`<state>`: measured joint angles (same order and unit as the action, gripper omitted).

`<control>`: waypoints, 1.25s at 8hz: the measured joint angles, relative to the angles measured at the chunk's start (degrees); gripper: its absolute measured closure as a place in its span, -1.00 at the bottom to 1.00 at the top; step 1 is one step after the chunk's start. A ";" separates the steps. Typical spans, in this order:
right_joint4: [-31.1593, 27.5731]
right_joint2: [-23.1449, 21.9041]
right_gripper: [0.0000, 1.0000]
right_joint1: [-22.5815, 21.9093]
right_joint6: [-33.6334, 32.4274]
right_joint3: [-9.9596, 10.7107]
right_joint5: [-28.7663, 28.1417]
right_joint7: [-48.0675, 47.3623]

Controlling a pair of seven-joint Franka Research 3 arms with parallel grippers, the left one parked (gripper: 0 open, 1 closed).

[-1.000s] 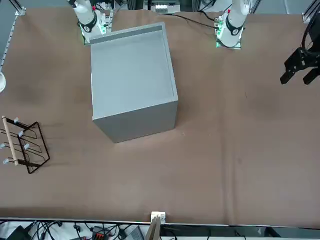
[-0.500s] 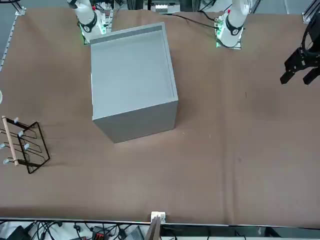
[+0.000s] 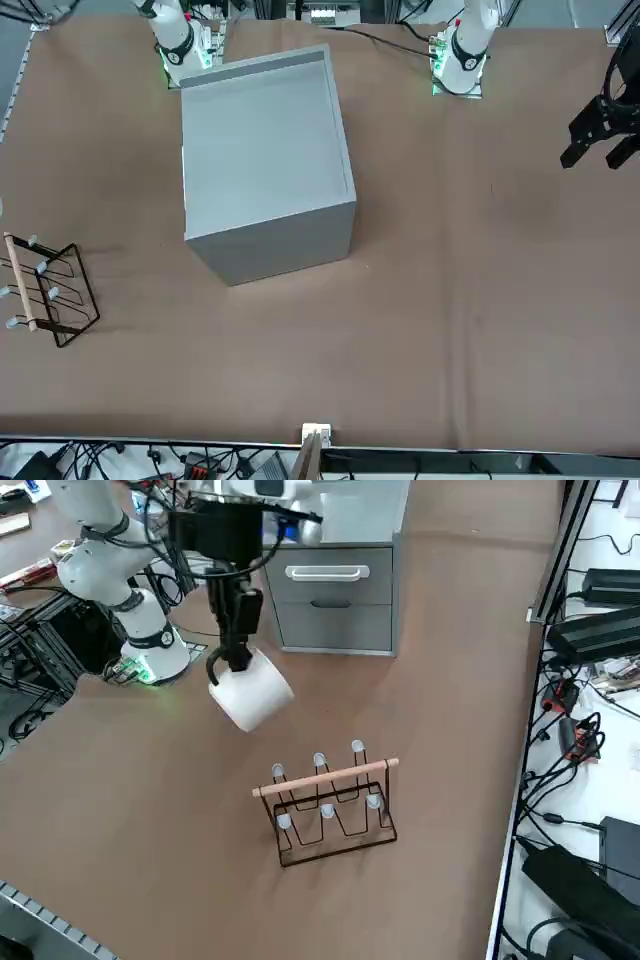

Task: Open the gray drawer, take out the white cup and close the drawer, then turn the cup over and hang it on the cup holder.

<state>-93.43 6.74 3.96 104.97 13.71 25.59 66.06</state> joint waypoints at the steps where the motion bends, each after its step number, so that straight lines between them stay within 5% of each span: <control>1: -9.10 -4.46 0.61 -1.19 4.88 -1.74 9.23 -4.91; 3: -21.54 -10.05 0.61 -3.25 7.89 -5.22 24.81 -8.60; 6: -32.35 -10.93 0.61 -5.28 10.64 -7.52 48.26 -12.63; 10: -39.11 -10.05 0.61 -5.63 11.37 -11.41 68.77 -13.48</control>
<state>-132.54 -3.31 -1.67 116.34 2.30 94.36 52.58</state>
